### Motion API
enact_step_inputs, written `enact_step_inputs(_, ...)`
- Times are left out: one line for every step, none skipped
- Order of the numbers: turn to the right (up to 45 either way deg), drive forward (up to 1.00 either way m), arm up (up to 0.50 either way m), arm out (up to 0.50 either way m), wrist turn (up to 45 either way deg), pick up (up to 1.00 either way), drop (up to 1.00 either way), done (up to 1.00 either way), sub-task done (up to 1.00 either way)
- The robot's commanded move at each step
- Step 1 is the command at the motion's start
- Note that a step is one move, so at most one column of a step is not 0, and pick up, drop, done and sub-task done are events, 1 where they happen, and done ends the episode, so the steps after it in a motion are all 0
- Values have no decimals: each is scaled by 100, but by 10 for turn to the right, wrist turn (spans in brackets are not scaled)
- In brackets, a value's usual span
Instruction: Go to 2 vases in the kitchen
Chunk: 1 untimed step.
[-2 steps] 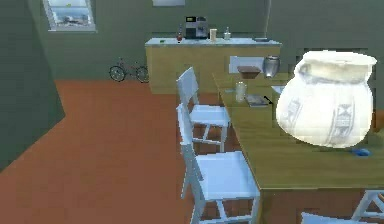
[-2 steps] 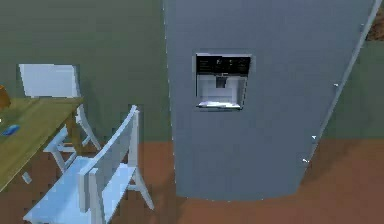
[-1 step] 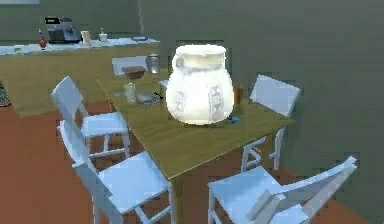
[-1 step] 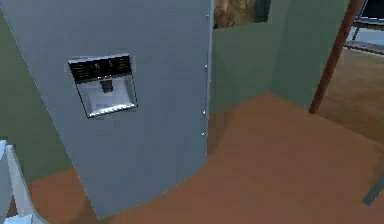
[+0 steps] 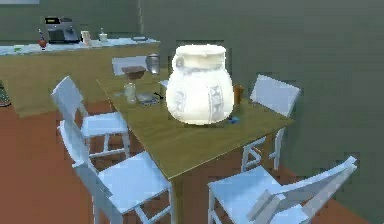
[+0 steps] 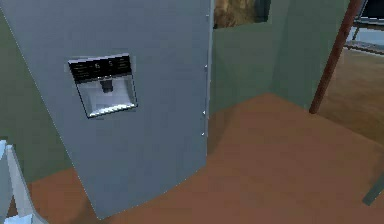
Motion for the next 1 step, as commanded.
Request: enact_step_inputs(-450,0,0,0,0,0,0,0,0)
